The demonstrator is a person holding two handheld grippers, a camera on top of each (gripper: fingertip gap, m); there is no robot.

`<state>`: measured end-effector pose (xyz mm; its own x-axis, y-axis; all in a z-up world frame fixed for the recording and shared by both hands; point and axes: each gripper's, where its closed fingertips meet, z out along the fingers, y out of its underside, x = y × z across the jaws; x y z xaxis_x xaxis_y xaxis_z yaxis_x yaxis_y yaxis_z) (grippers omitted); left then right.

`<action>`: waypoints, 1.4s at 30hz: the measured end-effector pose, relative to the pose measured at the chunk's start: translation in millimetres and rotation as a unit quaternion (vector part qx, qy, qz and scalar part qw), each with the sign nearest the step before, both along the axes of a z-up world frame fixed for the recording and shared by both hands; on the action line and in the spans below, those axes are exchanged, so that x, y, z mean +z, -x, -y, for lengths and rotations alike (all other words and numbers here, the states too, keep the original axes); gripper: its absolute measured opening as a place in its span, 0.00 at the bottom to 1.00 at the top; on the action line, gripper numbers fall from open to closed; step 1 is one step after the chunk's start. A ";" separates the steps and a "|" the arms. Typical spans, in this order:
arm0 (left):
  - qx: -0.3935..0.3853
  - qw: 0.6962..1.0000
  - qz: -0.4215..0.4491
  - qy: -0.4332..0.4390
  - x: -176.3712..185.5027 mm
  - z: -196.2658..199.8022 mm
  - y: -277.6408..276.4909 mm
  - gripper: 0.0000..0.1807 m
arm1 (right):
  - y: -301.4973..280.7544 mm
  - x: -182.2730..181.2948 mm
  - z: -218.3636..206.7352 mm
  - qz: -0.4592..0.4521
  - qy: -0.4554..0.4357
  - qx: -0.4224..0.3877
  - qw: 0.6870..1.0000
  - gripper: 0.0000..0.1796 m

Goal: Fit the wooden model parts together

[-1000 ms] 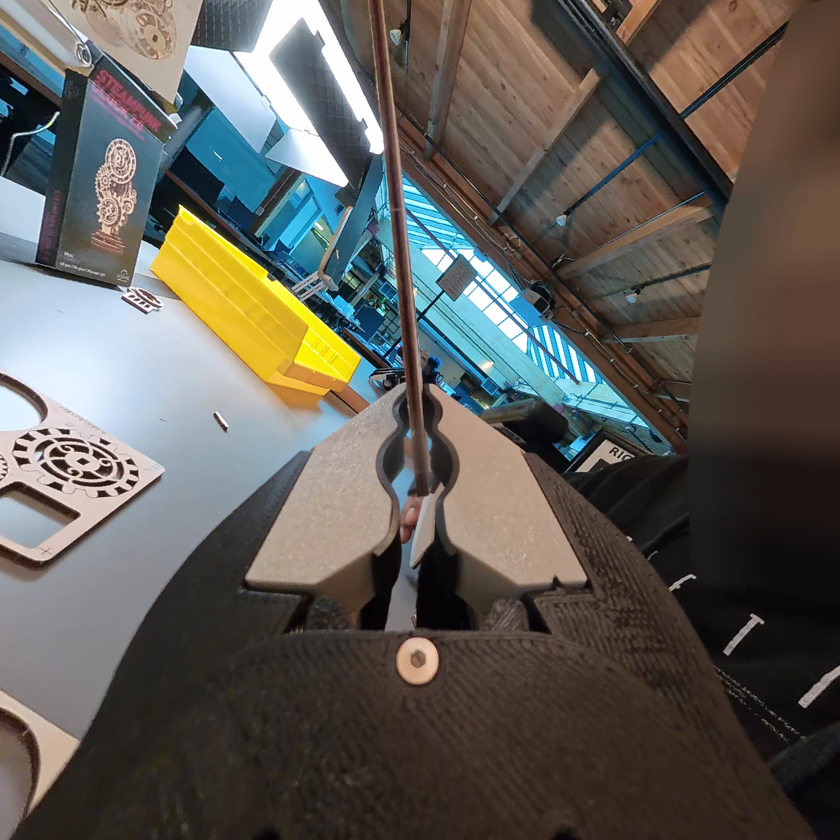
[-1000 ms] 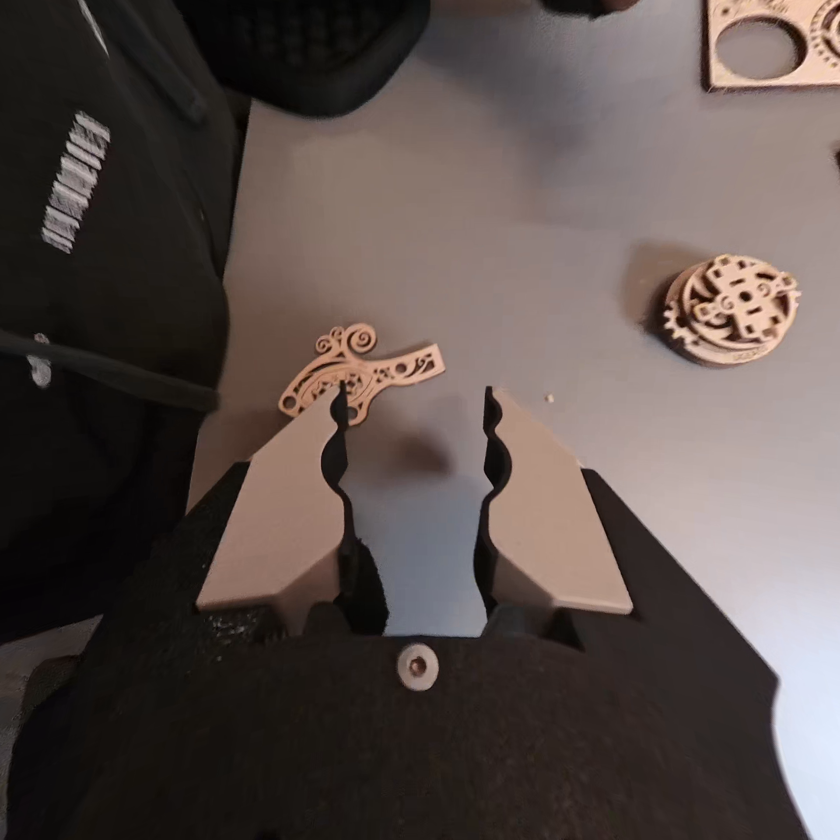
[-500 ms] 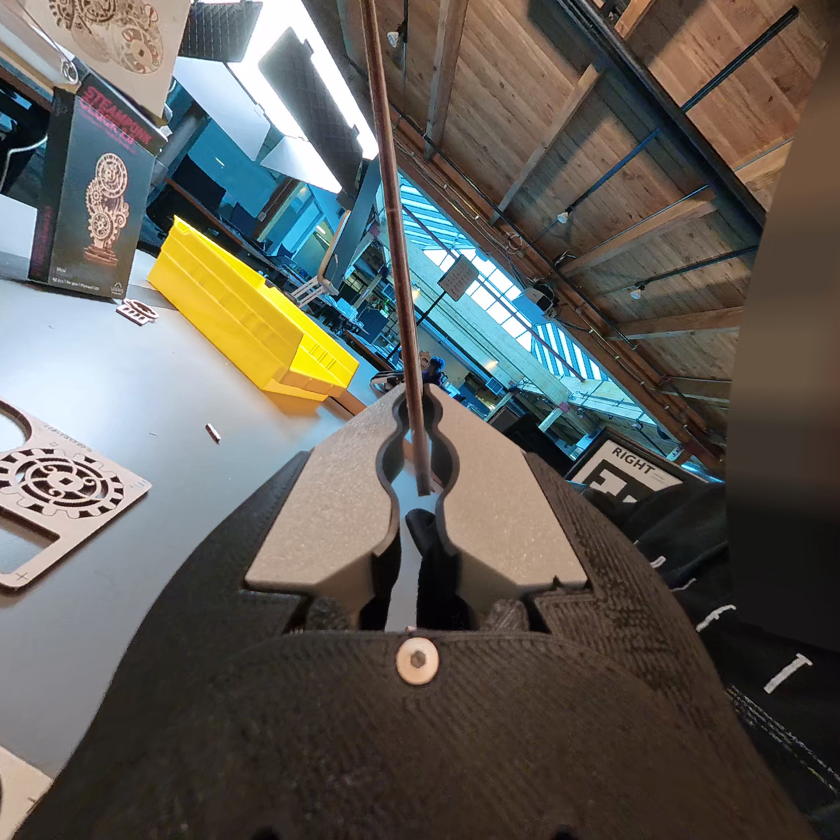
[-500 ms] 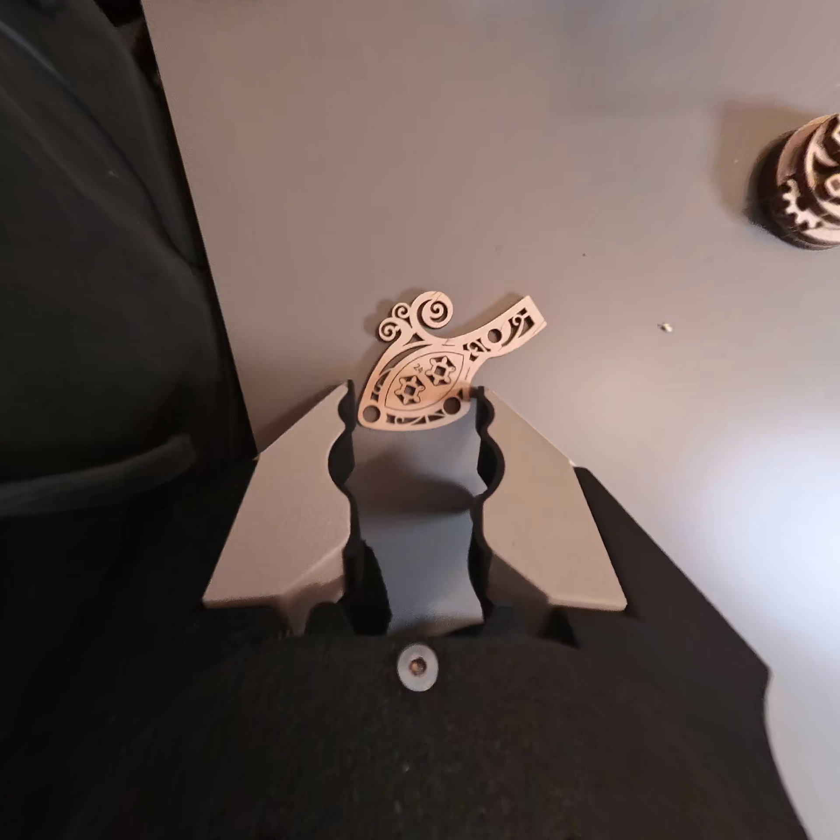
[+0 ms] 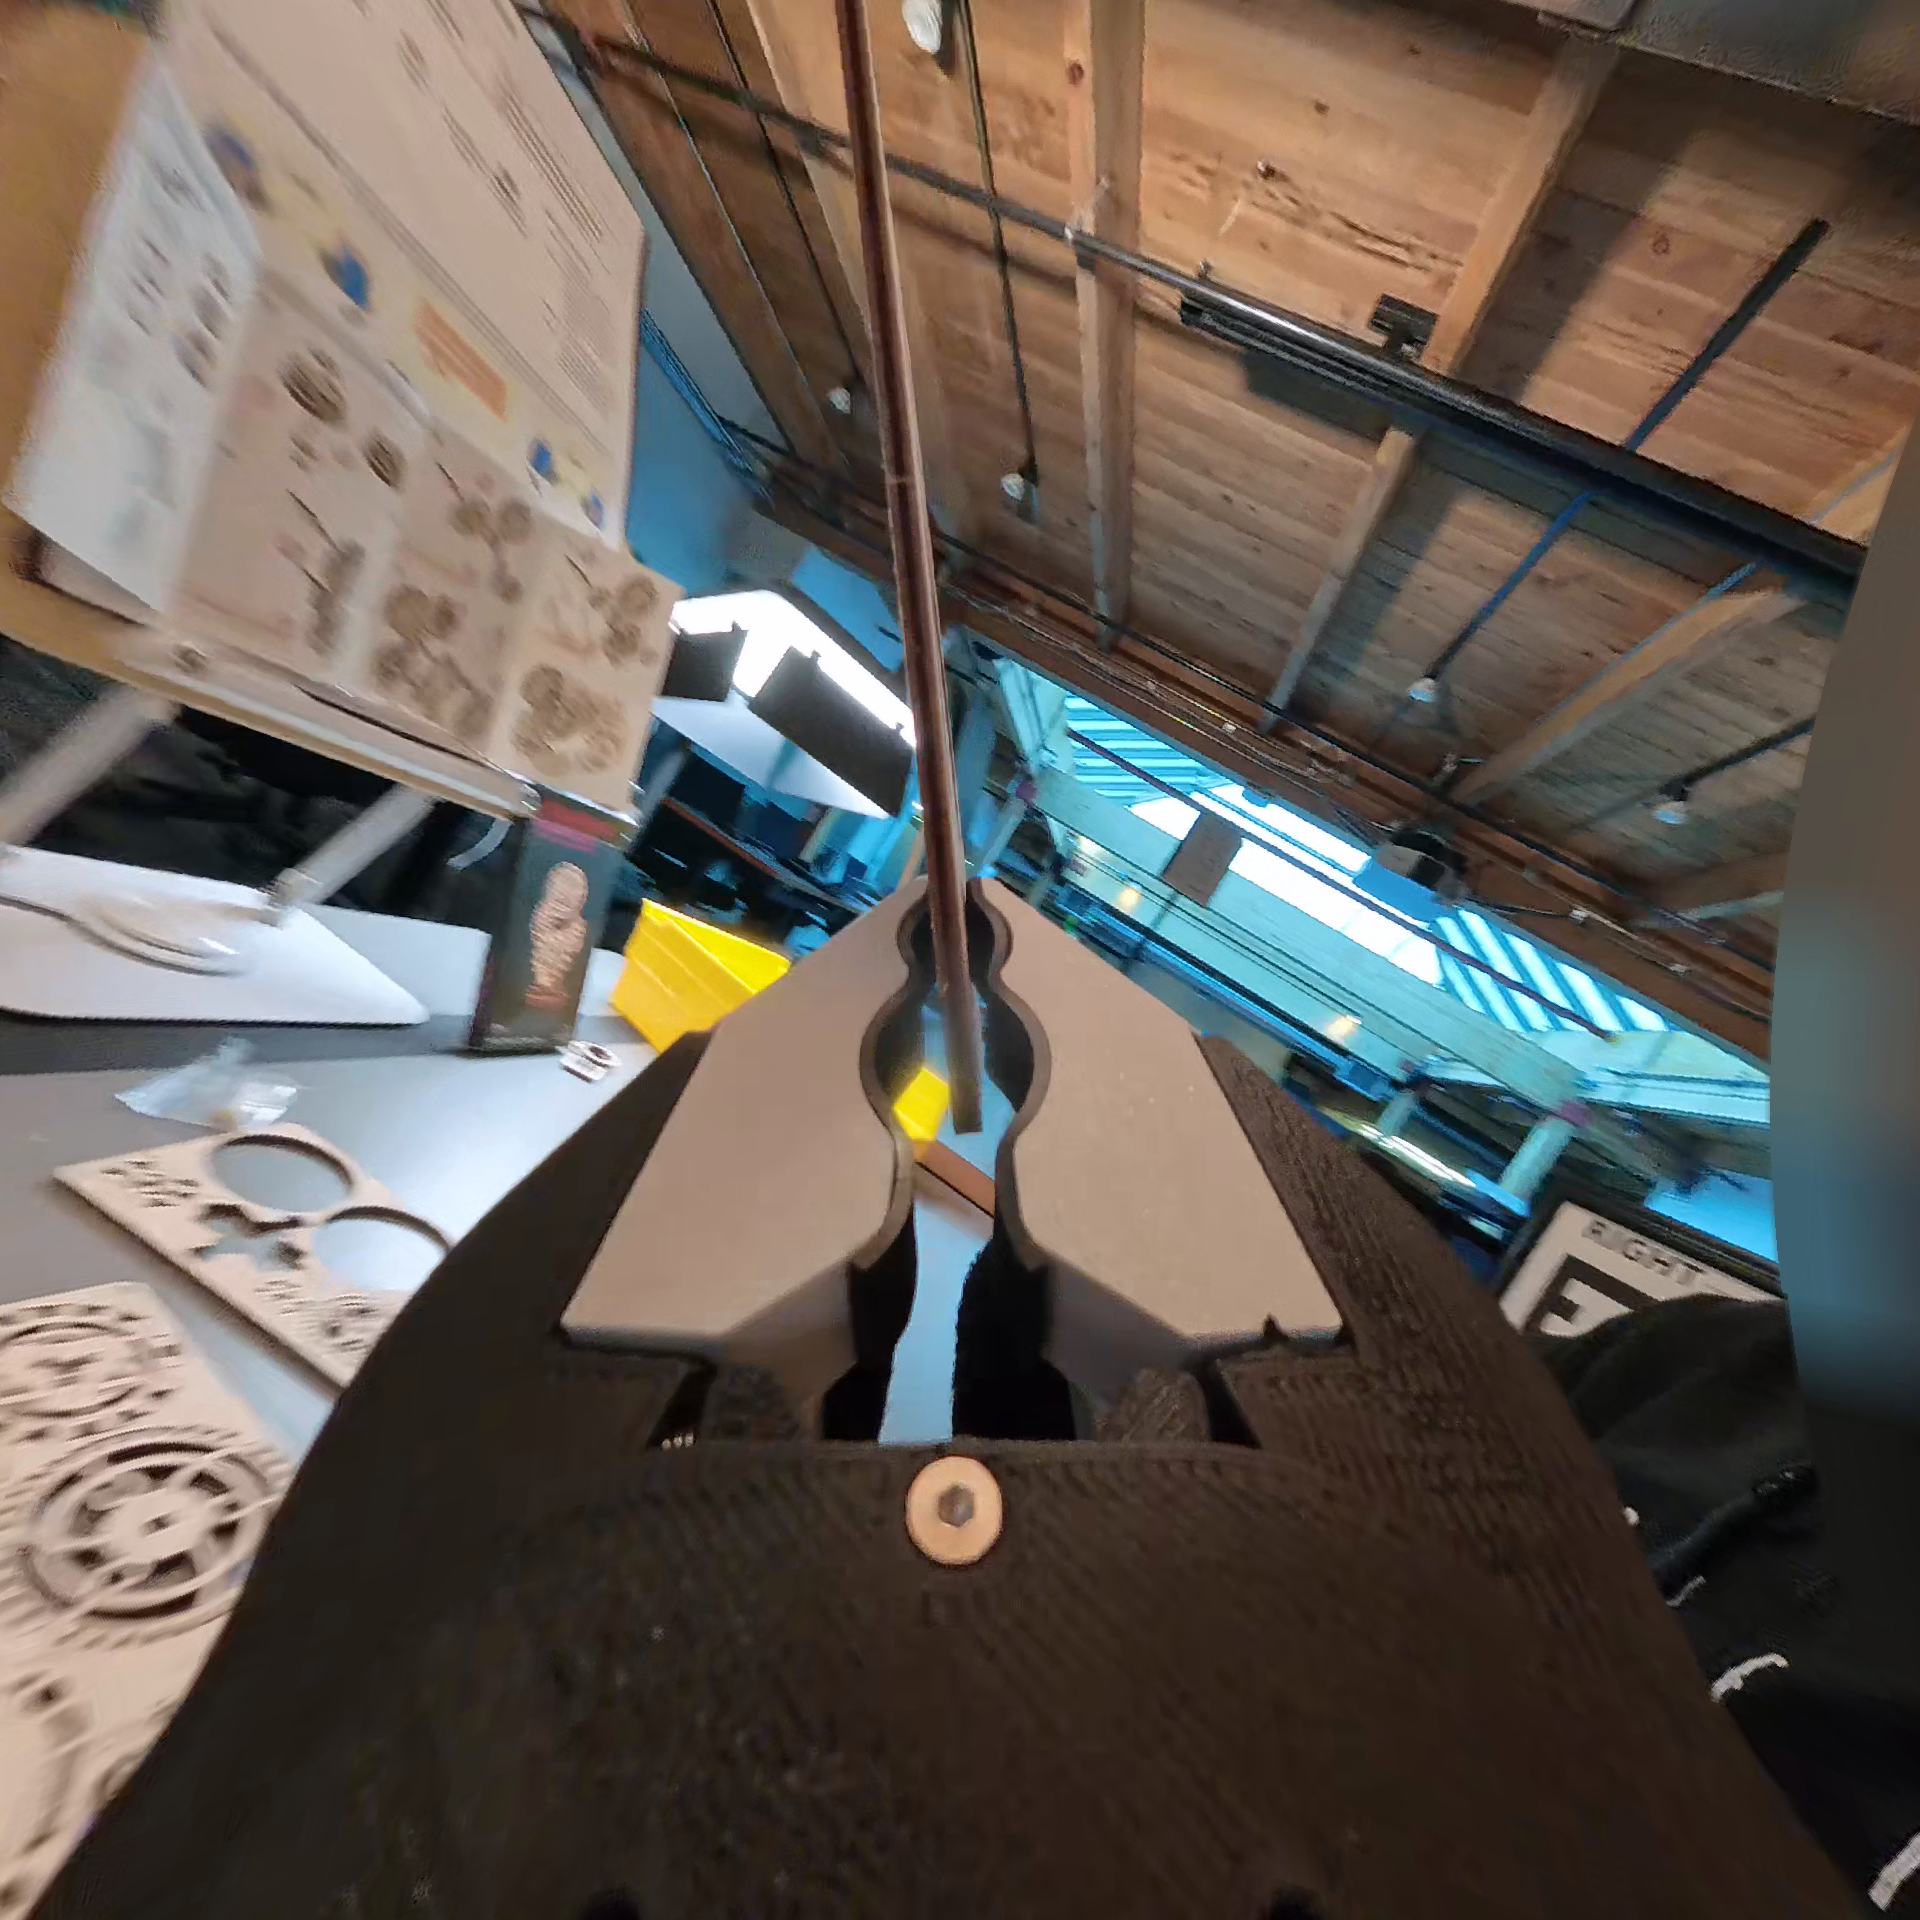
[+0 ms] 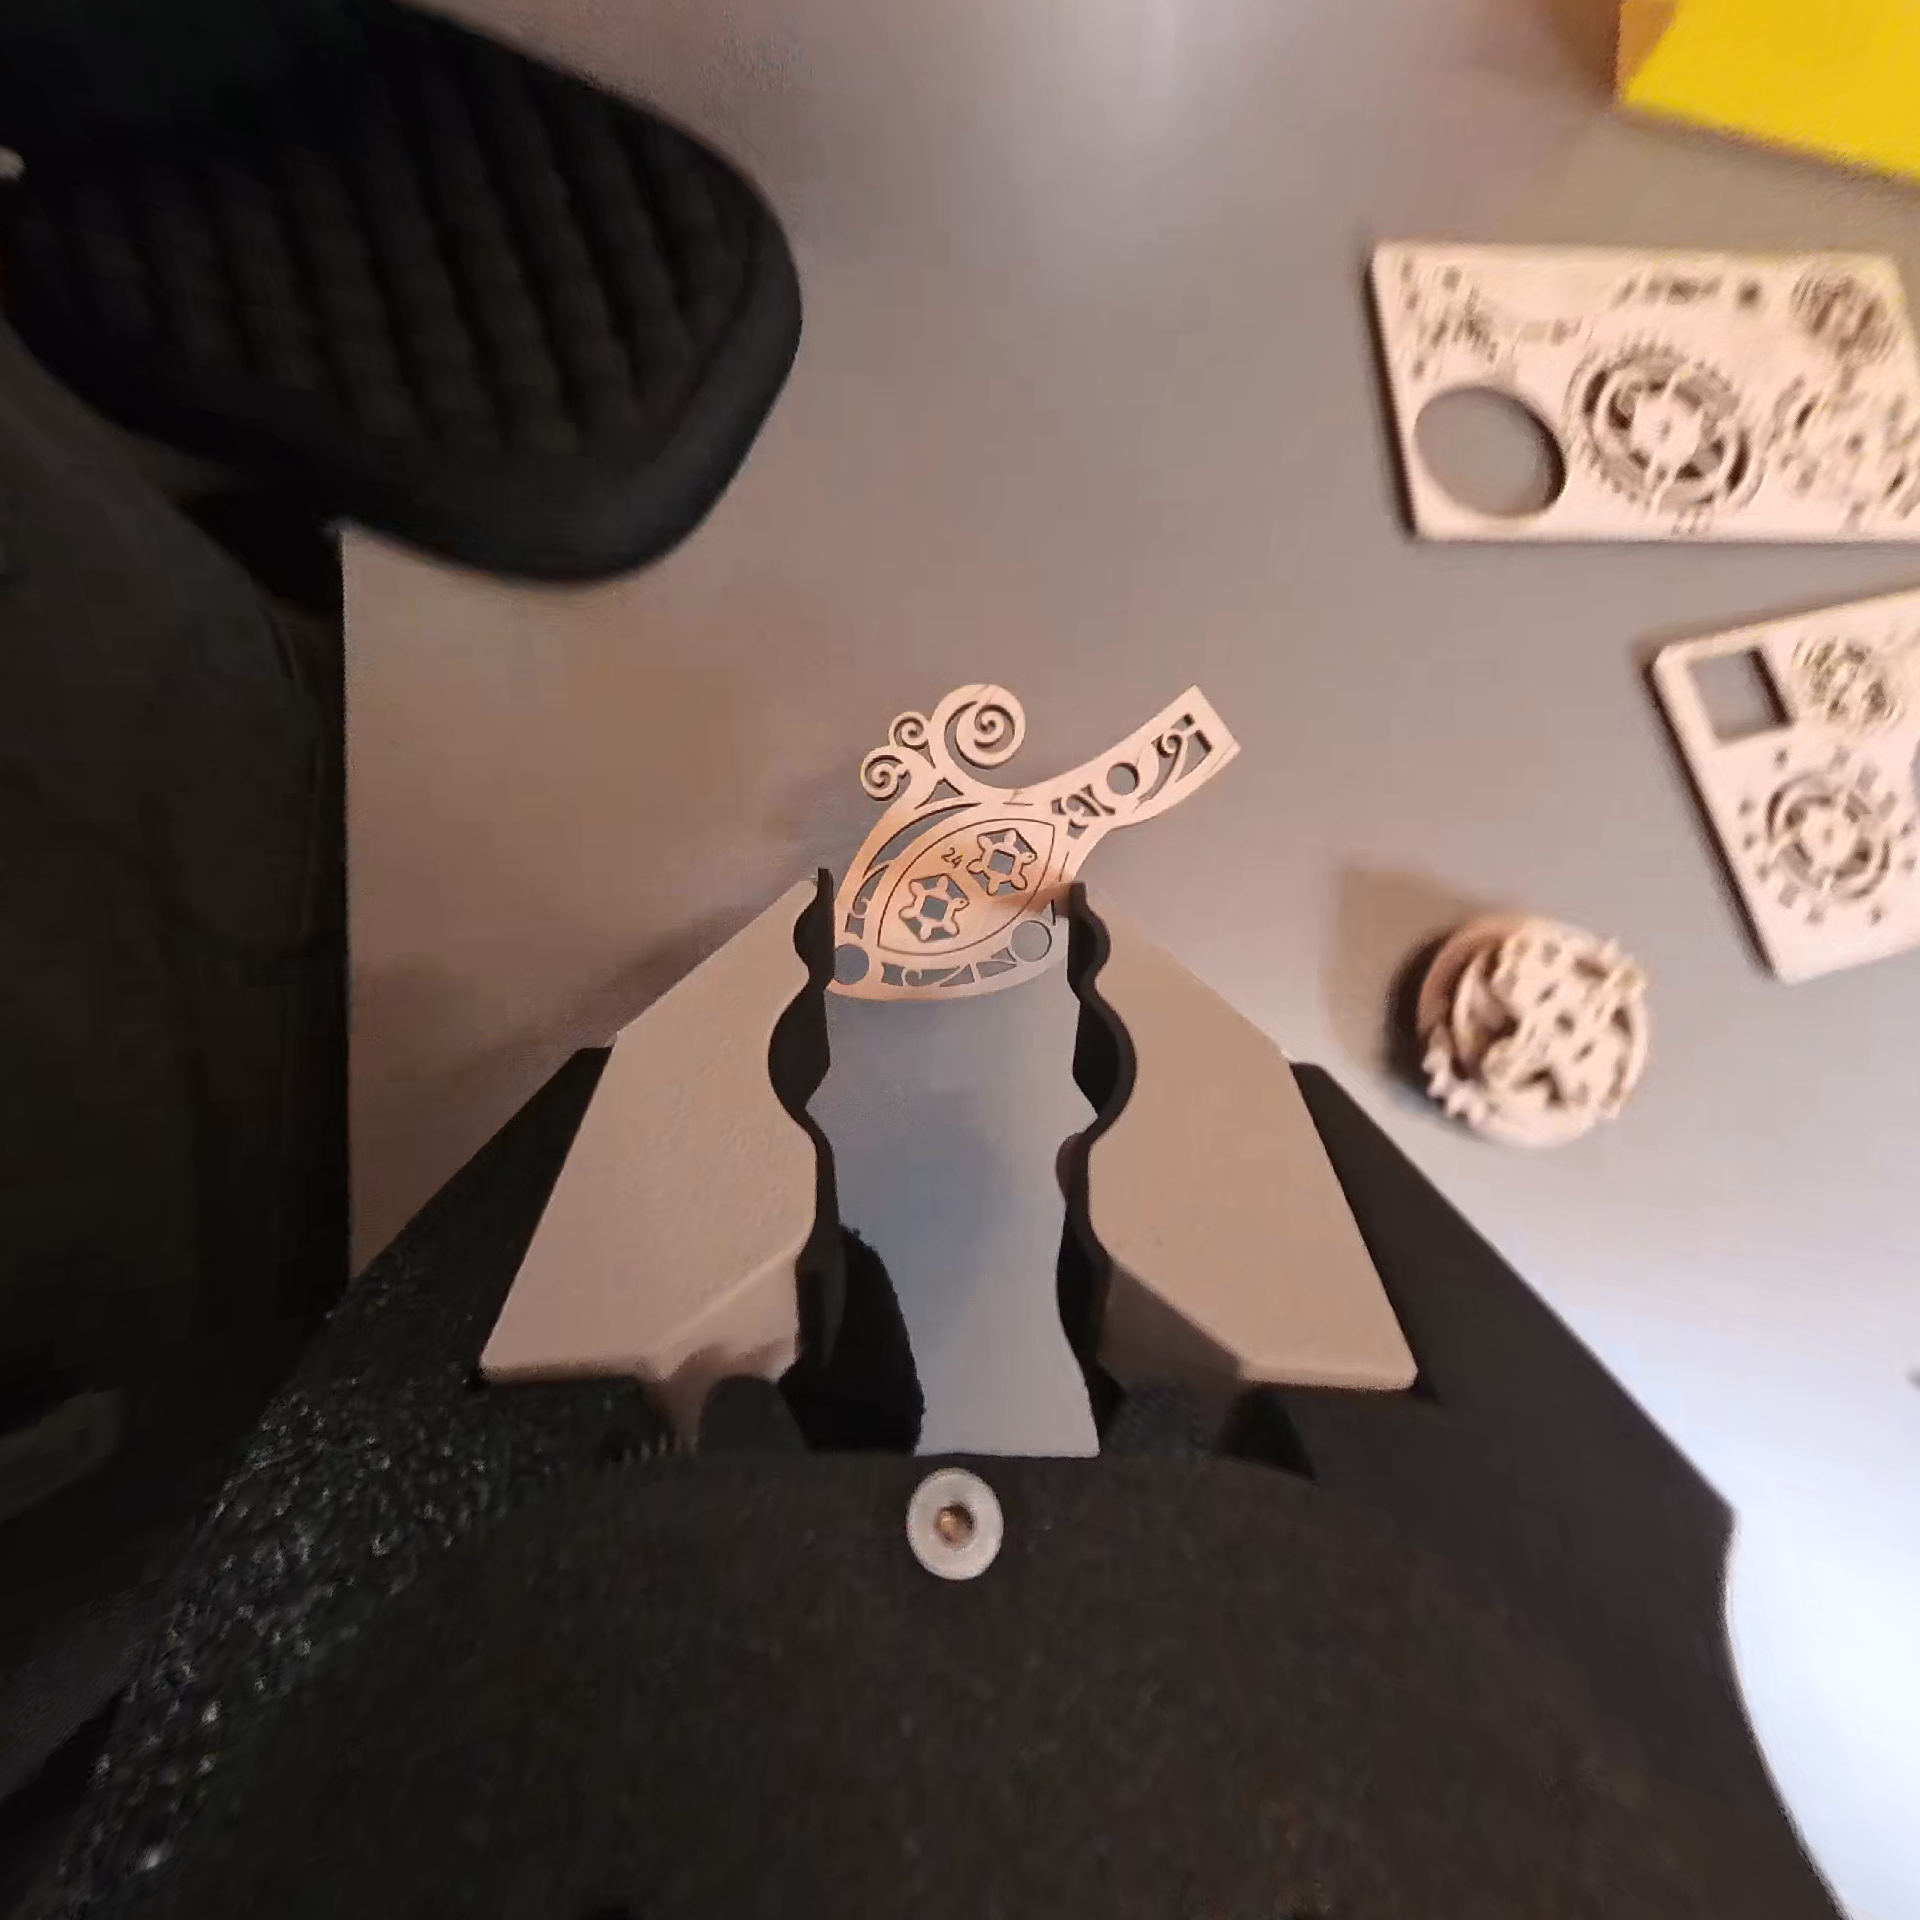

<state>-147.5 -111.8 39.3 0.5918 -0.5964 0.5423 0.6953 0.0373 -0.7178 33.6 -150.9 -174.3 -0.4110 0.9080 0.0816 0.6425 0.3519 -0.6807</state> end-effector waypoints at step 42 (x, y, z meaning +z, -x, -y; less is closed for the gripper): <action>0.189 0.972 0.056 0.129 -105.2 86.7 136.4 0.01 | 399.2 144.6 -114.7 -0.098 0.032 0.024 0.994 0.23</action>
<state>-283.9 -198.5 -65.9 0.6715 -0.1834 0.7179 0.7406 0.1343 -0.6584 -365.7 -36.2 -29.7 -0.4357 0.8937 0.1070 0.4782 0.3305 -0.8137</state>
